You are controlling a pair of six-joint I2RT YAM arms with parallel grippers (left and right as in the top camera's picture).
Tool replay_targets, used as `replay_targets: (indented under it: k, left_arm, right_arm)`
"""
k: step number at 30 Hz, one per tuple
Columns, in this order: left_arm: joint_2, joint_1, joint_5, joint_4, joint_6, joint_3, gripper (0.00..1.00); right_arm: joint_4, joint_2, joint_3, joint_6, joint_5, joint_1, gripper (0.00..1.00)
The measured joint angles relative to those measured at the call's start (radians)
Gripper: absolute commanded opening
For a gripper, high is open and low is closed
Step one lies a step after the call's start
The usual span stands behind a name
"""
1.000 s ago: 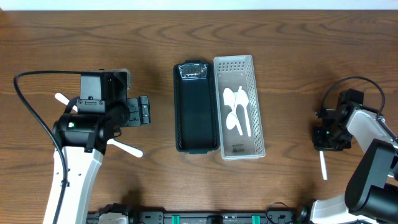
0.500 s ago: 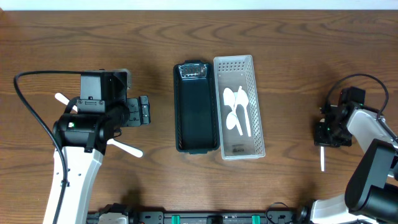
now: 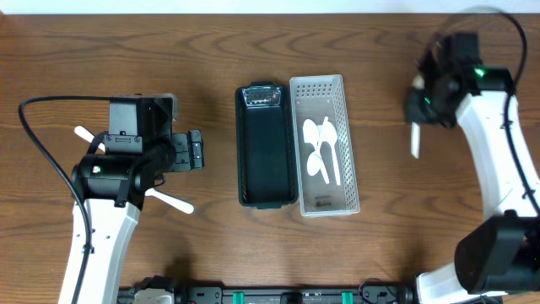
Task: Pack container
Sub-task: 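Lower the spoon into the white basket and release it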
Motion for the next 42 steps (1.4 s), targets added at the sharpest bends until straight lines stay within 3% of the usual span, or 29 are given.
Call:
replay_targets:
  k: [1,9,17,21,26,32,37,42]
  left_arm:
    - [0.000,0.000,0.000,0.000,0.000,0.000,0.99]
    - [0.000,0.000,0.000,0.000,0.001,0.000,0.98]
    - [0.000,0.000,0.000,-0.007,0.000,0.000,0.98]
    - [0.000,0.000,0.000,-0.007,0.000,0.000,0.98]
    - [0.000,0.000,0.000,-0.010,0.001,0.000,0.98]
    - [0.000,0.000,-0.039,-0.023,-0.012,0.000,0.98]
    - [0.002,0.013,-0.153,-0.097,-0.091,0.047,0.98]
    - [0.002,0.134,-0.202,-0.121,-0.182,0.163,0.98]
  right_arm:
    - [-0.002,0.000,0.038,0.014,-0.014,0.042,0.01]
    - [0.006,0.006,0.106,0.101,-0.067,0.334,0.01]
    - [-0.004,0.152,0.047,0.194,-0.070,0.386,0.02]
    - [-0.013,0.248,0.023,0.211,-0.071,0.388,0.09]
    - [-0.004,0.267,0.017,0.224,-0.071,0.388,0.31]
    - [0.010,0.266,0.019,0.212,-0.072,0.388,0.40]
    - [-0.001,0.259,0.071,0.162,-0.085,0.388,0.47]
    - [-0.030,0.198,0.222,0.121,-0.091,0.381,0.57]
